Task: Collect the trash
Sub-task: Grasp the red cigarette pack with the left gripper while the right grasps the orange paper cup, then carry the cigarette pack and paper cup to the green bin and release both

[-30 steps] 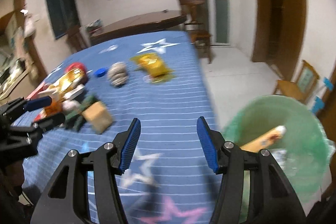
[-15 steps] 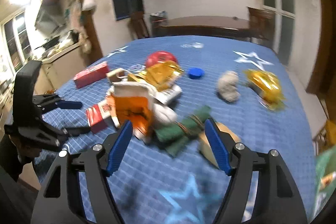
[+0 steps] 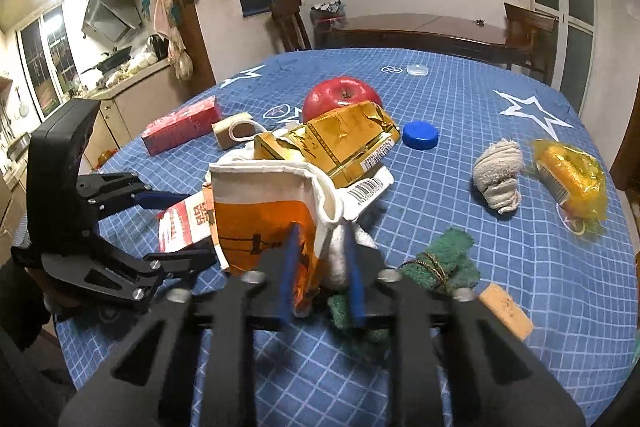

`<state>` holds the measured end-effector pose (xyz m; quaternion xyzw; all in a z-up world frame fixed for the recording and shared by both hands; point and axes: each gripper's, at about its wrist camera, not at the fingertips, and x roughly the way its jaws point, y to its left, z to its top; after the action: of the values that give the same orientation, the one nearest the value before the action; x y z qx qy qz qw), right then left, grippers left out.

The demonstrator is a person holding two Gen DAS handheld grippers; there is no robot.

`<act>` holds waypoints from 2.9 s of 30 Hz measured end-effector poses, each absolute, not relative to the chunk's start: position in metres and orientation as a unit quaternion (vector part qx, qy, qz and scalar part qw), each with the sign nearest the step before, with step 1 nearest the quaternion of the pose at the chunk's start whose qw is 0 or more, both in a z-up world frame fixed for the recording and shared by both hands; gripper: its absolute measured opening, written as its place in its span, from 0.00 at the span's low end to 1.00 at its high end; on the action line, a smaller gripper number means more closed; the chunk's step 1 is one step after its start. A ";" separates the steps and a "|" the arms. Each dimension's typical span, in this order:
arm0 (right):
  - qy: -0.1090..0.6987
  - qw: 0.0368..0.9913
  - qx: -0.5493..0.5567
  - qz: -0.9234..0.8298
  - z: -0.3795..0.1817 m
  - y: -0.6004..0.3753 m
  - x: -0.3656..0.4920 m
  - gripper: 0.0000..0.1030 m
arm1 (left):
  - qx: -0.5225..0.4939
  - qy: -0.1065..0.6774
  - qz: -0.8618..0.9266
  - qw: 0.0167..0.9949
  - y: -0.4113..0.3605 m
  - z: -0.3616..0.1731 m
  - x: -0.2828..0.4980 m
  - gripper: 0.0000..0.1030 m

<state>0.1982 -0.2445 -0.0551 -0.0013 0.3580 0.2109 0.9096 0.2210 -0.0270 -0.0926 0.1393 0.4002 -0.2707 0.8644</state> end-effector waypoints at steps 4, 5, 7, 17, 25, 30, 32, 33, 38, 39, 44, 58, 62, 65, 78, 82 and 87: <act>0.347 0.911 0.009 0.222 -0.048 -0.245 0.189 0.05 | 0.127 0.396 -0.270 0.868 -0.023 -0.090 0.213 0.56; 0.344 0.912 0.008 0.222 -0.046 -0.245 0.187 0.05 | 0.125 0.394 -0.270 0.870 -0.021 -0.089 0.210 0.56; 0.337 0.915 0.011 0.221 -0.041 -0.246 0.182 0.05 | 0.123 0.393 -0.267 0.871 -0.020 -0.088 0.202 0.56; 0.315 0.913 0.057 0.253 -0.009 -0.260 0.117 0.05 | 0.090 0.348 -0.315 0.878 0.009 -0.052 0.133 0.56; 0.289 0.938 0.084 0.170 0.011 -0.303 0.064 0.05 | 0.087 0.317 -0.298 0.896 0.010 -0.033 0.103 0.56; 0.285 0.950 0.077 0.102 0.012 -0.311 0.054 0.05 | 0.102 0.313 -0.267 0.906 -0.011 -0.023 0.103 0.56; 0.281 0.954 0.063 0.083 0.014 -0.309 0.053 0.05 | 0.115 0.310 -0.244 0.912 -0.024 -0.020 0.105 0.56; 0.279 0.955 0.056 0.078 0.015 -0.308 0.053 0.05 | 0.119 0.309 -0.238 0.913 -0.029 -0.019 0.105 0.56; 0.272 0.961 0.023 0.044 0.017 -0.303 0.053 0.05 | 0.134 0.307 -0.202 0.921 -0.062 -0.018 0.107 0.56; 0.271 0.962 0.019 0.039 0.017 -0.304 0.052 0.05 | 0.137 0.304 -0.195 0.922 -0.066 -0.018 0.107 0.56; 0.263 0.965 0.005 0.007 0.017 -0.310 0.047 0.05 | 0.149 0.300 -0.166 0.928 -0.091 -0.018 0.112 0.56; 0.253 0.967 0.010 -0.033 0.016 -0.333 0.034 0.05 | 0.166 0.288 -0.146 0.932 -0.121 -0.015 0.113 0.56; 0.251 0.967 0.006 -0.046 0.015 -0.336 0.032 0.05 | 0.180 0.283 -0.142 0.931 -0.127 -0.018 0.110 0.56; 0.248 0.967 0.009 -0.054 0.016 -0.341 0.029 0.05 | 0.183 0.281 -0.147 0.931 -0.133 -0.017 0.107 0.56; 0.216 0.966 0.018 -0.139 0.035 -0.396 0.004 0.05 | 0.188 0.247 -0.217 0.925 -0.196 0.016 0.102 0.56; 0.207 0.961 0.025 -0.183 0.043 -0.428 -0.008 0.05 | 0.200 0.227 -0.261 0.917 -0.239 0.028 0.096 0.56; 0.215 0.946 0.033 -0.241 0.048 -0.478 -0.017 0.05 | 0.215 0.217 -0.322 0.896 -0.304 0.038 0.089 0.56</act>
<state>-0.0175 -0.4776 0.0480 0.0333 0.2146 -0.2414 0.9458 0.0892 -0.3037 0.0378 0.2155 0.2172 -0.3215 0.8961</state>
